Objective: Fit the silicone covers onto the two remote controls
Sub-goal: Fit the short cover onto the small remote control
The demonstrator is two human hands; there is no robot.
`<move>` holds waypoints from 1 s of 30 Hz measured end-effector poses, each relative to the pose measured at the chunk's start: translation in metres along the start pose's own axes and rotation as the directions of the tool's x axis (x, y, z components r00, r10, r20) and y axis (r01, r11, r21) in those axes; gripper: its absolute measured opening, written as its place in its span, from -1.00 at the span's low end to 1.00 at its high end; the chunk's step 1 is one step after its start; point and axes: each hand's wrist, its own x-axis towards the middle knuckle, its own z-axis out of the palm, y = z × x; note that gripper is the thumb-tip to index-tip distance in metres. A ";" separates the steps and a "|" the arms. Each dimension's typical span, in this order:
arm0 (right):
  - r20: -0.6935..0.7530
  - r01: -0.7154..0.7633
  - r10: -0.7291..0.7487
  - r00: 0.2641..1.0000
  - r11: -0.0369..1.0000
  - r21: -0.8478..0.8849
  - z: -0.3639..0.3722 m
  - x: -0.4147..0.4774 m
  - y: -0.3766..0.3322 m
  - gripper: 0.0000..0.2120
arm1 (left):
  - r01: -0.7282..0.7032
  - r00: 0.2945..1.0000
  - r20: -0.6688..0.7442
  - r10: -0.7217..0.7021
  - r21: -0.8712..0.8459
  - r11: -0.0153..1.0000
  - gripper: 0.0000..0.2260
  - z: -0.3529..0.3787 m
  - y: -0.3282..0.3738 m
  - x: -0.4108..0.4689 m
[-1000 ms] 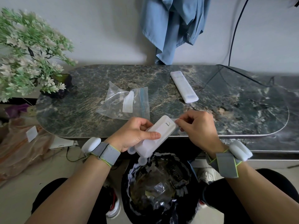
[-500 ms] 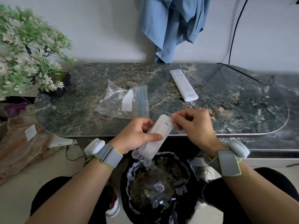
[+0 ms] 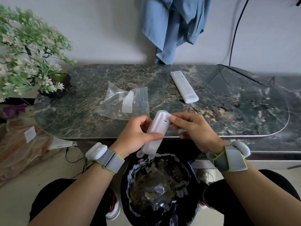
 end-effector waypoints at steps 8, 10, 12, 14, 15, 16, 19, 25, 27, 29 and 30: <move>-0.053 0.054 -0.053 0.997 0.998 0.018 0.009 -0.001 0.000 -0.61 | -0.130 0.989 -0.040 0.140 0.196 0.972 -0.61 0.005 -0.004 0.000; -0.046 0.047 -0.046 0.998 0.999 0.015 0.010 -0.001 0.000 -0.54 | -0.162 0.982 -0.050 0.180 0.246 0.956 -0.62 0.006 -0.004 0.000; -0.040 0.040 -0.040 0.998 0.999 0.007 0.011 -0.001 0.001 -0.54 | -0.185 0.977 -0.054 0.208 0.281 0.942 -0.62 0.007 -0.005 -0.001; -0.037 0.035 -0.036 0.999 0.999 -0.014 0.011 0.000 0.003 -0.59 | -0.199 0.973 -0.052 0.224 0.299 0.933 -0.62 0.009 -0.005 -0.001; -0.039 0.035 -0.035 0.999 0.999 -0.023 0.012 0.000 0.004 -0.62 | -0.200 0.973 -0.052 0.226 0.304 0.931 -0.62 0.010 -0.006 -0.001; -0.044 0.034 -0.036 0.998 0.999 -0.028 0.012 0.000 0.005 -0.64 | -0.198 0.973 -0.053 0.224 0.306 0.931 -0.62 0.011 -0.006 -0.001; -0.072 0.036 -0.036 0.997 0.999 -0.009 0.014 0.002 0.005 -0.71 | -0.192 0.974 -0.066 0.219 0.285 0.939 -0.63 0.013 -0.006 -0.001; -0.006 -0.039 0.040 0.999 0.990 0.133 0.016 0.005 0.006 -0.73 | -0.109 0.987 -0.108 0.117 0.080 0.991 -0.64 0.011 -0.001 0.000; -0.005 -0.058 0.059 0.998 0.989 0.134 0.014 0.006 0.005 -0.78 | -0.059 0.991 -0.125 0.054 -0.035 0.998 -0.64 0.008 0.002 0.001; -0.023 -0.073 0.076 0.997 0.991 0.108 0.011 0.007 0.005 -0.80 | -0.022 0.989 -0.146 0.000 -0.154 0.988 -0.63 0.004 0.002 0.002; -0.032 -0.082 0.085 0.996 0.992 0.092 0.011 0.007 0.006 -0.81 | -0.007 0.987 -0.161 -0.026 -0.199 0.980 -0.63 0.002 0.002 0.002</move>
